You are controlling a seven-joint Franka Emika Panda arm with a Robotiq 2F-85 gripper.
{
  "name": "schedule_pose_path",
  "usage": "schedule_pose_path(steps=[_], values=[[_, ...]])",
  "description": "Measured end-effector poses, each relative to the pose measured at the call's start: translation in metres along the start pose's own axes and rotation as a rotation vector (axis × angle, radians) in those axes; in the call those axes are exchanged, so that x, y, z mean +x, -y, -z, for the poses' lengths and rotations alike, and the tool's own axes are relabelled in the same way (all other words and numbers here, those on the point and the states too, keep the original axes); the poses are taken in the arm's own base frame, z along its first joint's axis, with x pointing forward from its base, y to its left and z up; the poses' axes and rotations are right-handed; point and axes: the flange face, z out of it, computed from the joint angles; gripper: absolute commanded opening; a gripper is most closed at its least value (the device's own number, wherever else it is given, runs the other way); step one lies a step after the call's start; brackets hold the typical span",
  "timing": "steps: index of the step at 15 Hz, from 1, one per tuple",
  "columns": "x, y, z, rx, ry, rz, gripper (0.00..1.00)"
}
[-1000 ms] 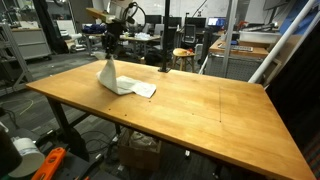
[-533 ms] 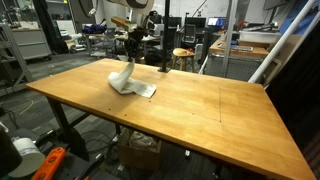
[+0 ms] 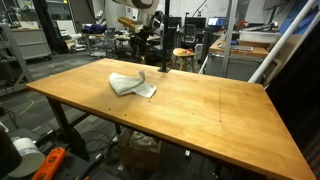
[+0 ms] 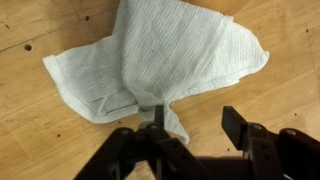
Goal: Fold the towel on the table
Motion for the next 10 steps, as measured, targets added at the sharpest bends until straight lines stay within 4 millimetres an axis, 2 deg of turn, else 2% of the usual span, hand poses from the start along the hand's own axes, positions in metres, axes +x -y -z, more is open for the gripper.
schedule_pose_path(steps=[1, 2, 5, 8, 10], values=[[-0.004, 0.003, 0.002, 0.0, 0.003, 0.01, 1.0], [-0.01, 0.008, 0.006, 0.0, 0.012, 0.025, 1.0], [-0.053, 0.033, 0.025, -0.003, 0.078, 0.118, 1.0], [-0.098, 0.061, 0.064, 0.006, 0.01, 0.198, 1.0], [-0.123, 0.069, 0.09, 0.012, -0.035, 0.228, 1.0]])
